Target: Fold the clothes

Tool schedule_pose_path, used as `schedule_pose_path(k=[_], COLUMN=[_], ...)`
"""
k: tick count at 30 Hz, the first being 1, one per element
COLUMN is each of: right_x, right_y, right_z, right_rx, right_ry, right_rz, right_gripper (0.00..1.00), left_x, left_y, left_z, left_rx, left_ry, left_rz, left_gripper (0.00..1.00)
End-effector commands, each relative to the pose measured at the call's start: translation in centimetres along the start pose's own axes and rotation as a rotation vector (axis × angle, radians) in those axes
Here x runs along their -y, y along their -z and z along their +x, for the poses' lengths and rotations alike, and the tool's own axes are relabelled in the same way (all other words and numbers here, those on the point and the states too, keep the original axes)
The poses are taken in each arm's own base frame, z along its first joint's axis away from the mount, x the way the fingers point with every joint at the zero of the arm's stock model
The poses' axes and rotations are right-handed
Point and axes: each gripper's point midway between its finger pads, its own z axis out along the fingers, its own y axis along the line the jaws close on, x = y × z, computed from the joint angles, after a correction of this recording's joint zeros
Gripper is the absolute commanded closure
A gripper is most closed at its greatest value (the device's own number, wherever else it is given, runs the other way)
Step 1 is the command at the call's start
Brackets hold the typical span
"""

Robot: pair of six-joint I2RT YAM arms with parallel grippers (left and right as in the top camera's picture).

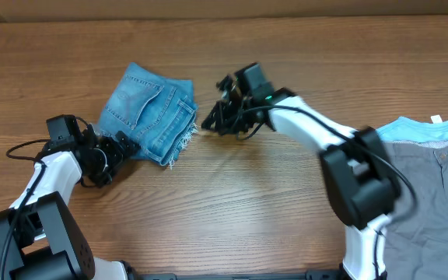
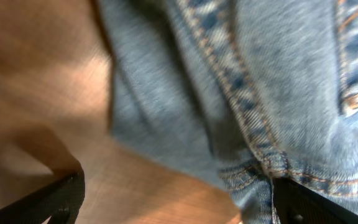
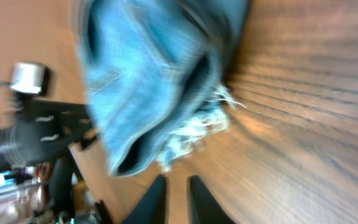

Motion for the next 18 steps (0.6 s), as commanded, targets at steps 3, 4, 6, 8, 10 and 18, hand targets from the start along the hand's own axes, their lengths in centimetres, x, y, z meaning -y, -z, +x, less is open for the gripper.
schedule_pose_path(k=[3, 4, 6, 8, 10, 18], right_x=[-7.0, -7.8, -8.8, -9.4, -9.6, -8.2], right_y=[8.2, 9.1, 10.6, 11.6, 12.0, 11.7], right_z=[-2.3, -2.3, -2.2, -1.9, -1.4, 0.4], right_rx=[0.201, 0.222, 0.255, 0.269, 0.265, 0.189], right_ry=[0.176, 0.190, 0.205, 0.209, 0.204, 0.182], right_rz=[-0.001, 0.001, 0.011, 0.020, 0.026, 0.069], right_gripper=[0.70, 0.64, 0.53, 0.50, 0.50, 0.51], left_x=[-1.7, -1.6, -1.6, -1.6, -1.4, -0.7], left_y=[-3.4, -3.8, -4.8, -5.9, -7.0, -7.3], left_z=[0.8, 0.9, 1.1, 1.4, 1.7, 2.2], left_rx=[-0.057, -0.067, -0.083, -0.097, -0.107, -0.135], left_ry=[0.078, 0.083, 0.079, 0.074, 0.077, 0.068], left_rz=[-0.001, 0.010, 0.020, 0.021, 0.024, 0.063], left_gripper=[0.00, 0.00, 0.00, 0.00, 0.01, 0.07])
